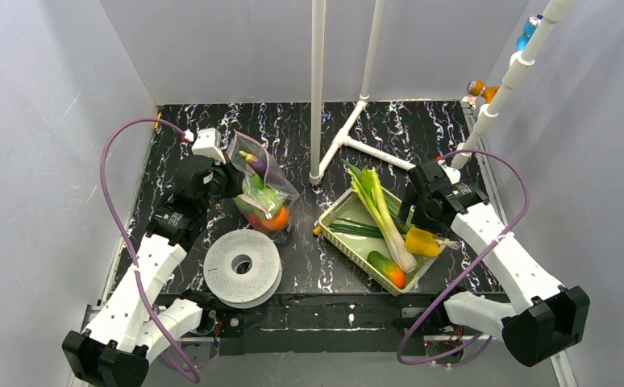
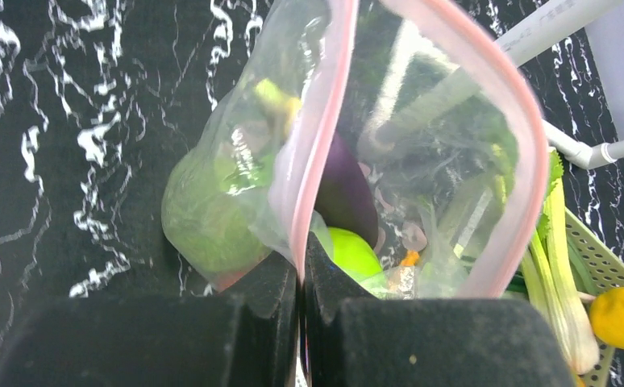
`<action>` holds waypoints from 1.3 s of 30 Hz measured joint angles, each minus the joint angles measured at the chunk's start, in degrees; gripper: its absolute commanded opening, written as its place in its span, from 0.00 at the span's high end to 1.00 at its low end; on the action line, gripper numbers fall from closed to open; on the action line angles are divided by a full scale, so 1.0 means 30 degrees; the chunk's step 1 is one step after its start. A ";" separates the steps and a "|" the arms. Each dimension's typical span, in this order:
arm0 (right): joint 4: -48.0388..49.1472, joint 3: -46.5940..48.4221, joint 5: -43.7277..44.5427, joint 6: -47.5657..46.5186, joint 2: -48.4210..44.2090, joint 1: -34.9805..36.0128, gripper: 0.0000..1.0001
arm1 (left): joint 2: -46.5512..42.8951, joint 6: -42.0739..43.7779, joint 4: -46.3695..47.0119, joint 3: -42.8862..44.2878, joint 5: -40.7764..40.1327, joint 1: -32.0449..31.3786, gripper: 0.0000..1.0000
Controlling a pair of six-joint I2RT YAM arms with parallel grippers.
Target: Place the food in the zip-top bag and seal the zipper
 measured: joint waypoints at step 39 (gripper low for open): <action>0.0371 -0.1195 0.3173 0.0260 0.1901 0.2877 0.69 | 0.1078 -0.9445 -0.7669 0.2984 0.4052 0.0000 1.00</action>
